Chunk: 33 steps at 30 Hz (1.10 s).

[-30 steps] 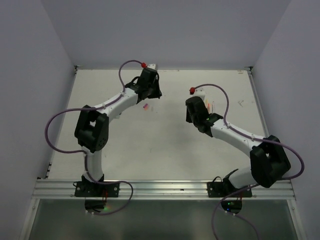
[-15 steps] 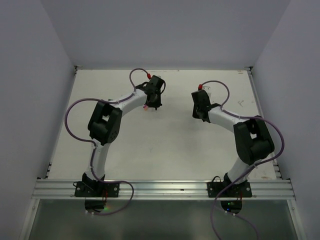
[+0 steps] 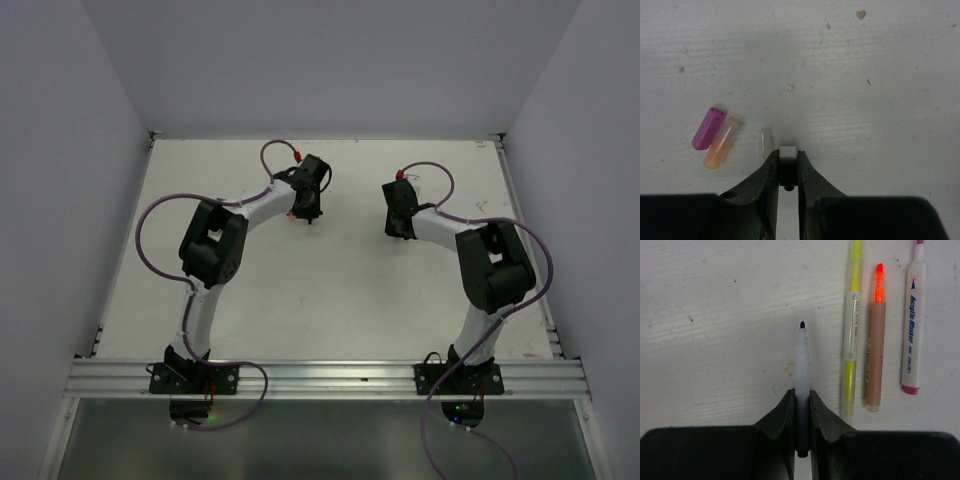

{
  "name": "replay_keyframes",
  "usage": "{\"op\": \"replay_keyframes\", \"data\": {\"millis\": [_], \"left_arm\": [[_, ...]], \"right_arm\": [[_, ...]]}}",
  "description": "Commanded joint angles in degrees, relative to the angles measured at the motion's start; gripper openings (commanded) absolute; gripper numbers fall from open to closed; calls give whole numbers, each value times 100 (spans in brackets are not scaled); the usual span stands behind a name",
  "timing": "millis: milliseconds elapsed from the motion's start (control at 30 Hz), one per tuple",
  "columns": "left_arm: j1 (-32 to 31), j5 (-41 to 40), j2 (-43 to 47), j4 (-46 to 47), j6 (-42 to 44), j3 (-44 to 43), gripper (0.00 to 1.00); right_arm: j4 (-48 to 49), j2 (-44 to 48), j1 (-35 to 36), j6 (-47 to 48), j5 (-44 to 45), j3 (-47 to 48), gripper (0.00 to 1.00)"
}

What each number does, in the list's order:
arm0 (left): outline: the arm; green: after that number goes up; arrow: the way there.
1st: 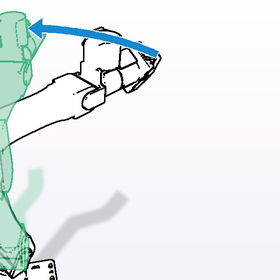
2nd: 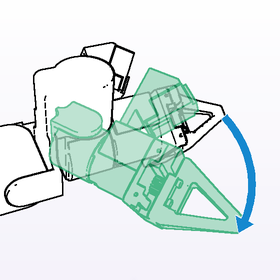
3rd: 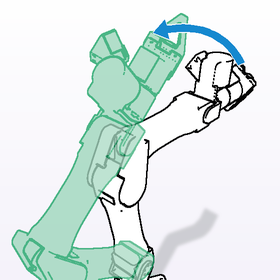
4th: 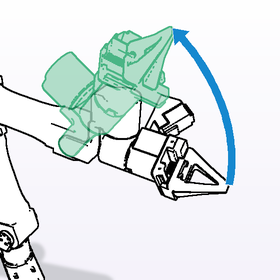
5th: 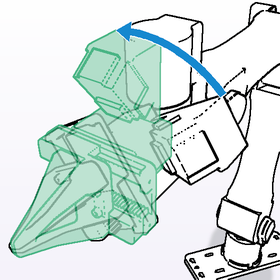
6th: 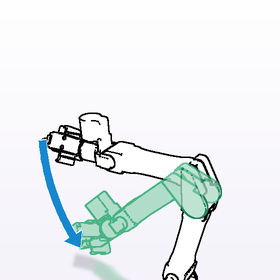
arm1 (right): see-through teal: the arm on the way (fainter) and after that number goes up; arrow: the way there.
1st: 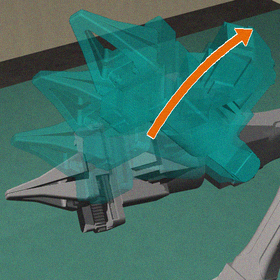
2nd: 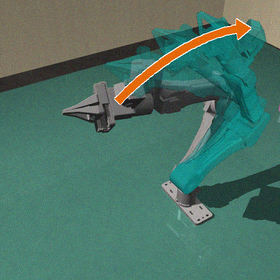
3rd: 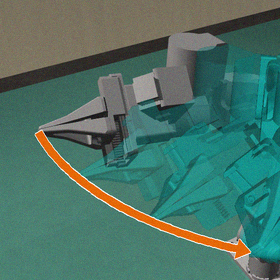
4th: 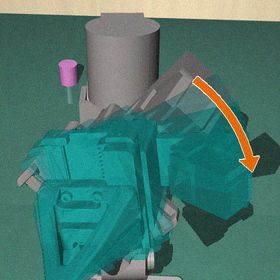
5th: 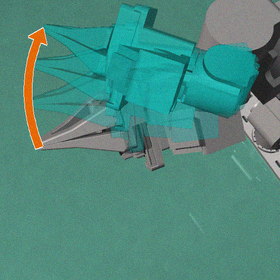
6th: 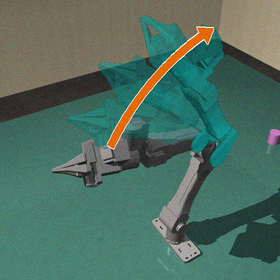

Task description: Open the pen caps

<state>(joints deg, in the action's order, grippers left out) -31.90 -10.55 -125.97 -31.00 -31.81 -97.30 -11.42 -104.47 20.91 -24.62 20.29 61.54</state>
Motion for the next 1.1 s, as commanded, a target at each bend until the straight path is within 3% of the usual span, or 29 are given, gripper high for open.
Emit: {"op": "replay_keyframes", "data": {"millis": [0, 233, 267, 433, 600, 833, 1067], "left_arm": [[-9, -123, -120, -20, 79, -167, 19], [-9, -220, -147, -55, 44, -167, 24], [-9, -220, -138, -55, 52, -167, 25], [-9, -237, -33, -64, 52, -149, 34], [-9, -264, 151, -125, -26, -132, 42], [-9, -255, 853, -178, -62, -123, 52], [-9, -308, 1637, -160, -123, 158, 68]], "right_arm": [[122, -127, -60, 28, 194, 288, 8], [88, -188, -122, 133, 273, 376, 21], [79, -162, -131, 142, 273, 376, 27], [70, -22, -131, 221, 265, 359, 38], [-9, 233, -131, 274, 238, 350, 40], [-141, 1269, -122, 388, -25, 271, 46], [-343, 2420, -131, 414, -368, 157, 66]]}}
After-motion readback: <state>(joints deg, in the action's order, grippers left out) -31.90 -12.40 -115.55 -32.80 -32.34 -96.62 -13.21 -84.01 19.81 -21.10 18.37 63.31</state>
